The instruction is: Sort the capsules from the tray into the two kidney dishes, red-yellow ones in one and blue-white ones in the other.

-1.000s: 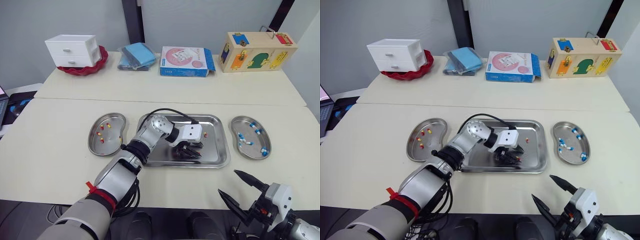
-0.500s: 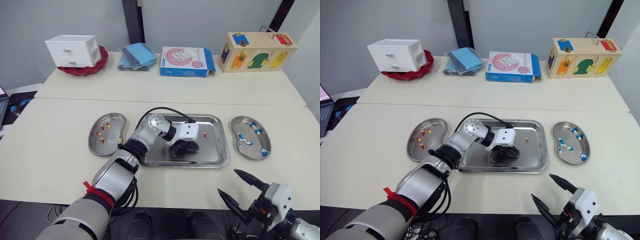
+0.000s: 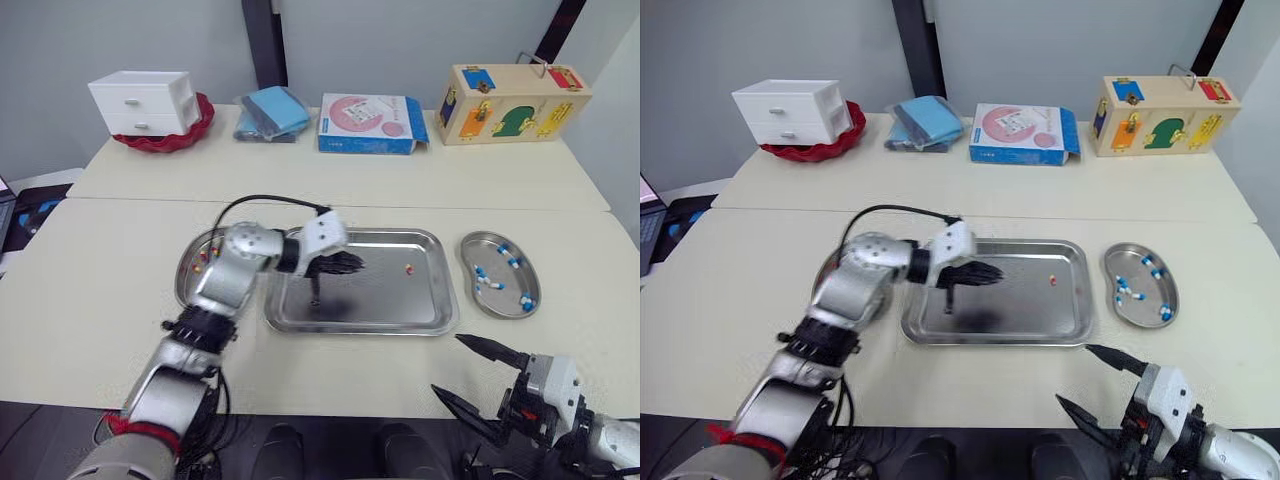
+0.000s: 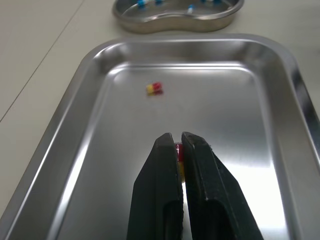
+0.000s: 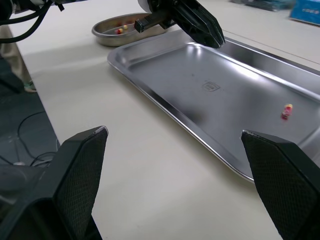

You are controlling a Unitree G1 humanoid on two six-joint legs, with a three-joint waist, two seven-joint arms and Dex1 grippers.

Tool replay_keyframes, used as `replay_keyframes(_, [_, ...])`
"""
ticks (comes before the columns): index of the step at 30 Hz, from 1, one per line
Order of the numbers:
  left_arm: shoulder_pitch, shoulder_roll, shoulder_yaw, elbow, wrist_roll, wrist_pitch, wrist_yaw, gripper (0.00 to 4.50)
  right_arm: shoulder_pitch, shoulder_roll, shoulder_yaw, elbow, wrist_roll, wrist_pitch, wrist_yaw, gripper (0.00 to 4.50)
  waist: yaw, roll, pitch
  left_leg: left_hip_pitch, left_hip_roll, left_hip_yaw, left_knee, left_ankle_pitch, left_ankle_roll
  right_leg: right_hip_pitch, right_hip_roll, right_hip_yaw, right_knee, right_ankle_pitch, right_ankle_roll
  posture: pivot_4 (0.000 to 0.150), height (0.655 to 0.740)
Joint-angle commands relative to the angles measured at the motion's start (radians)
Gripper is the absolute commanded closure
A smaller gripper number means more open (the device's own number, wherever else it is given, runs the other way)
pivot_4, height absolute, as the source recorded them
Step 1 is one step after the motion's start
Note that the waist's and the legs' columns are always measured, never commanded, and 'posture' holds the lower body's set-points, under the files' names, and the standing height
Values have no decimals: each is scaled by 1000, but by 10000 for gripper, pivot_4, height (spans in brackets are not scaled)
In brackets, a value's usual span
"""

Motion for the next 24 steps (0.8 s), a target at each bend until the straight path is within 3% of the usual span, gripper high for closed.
replay_keyframes(1, [90,75,129,-199,-43,149,98,44737,-37,-45,-36,5,52,23,50,0,1,0,0,0,0,0,0,0,0,0,0,0,0,0,0,1500,7400])
replay_keyframes(11, [384,207,449,-411,-83,358,350,44737,-161,-71,-30,95,76,43,117,0,3,0,0,1,0,0,0,0,0,1,0,-1,-1,0,0,1500,7400])
replay_keyframes(24, [443,249,468,-398,-133,379,444,44737,-175,-48,-24,124,60,27,141,0,3,-1,1,1,0,0,0,0,0,1,-1,-1,0,0,0,1500,7400])
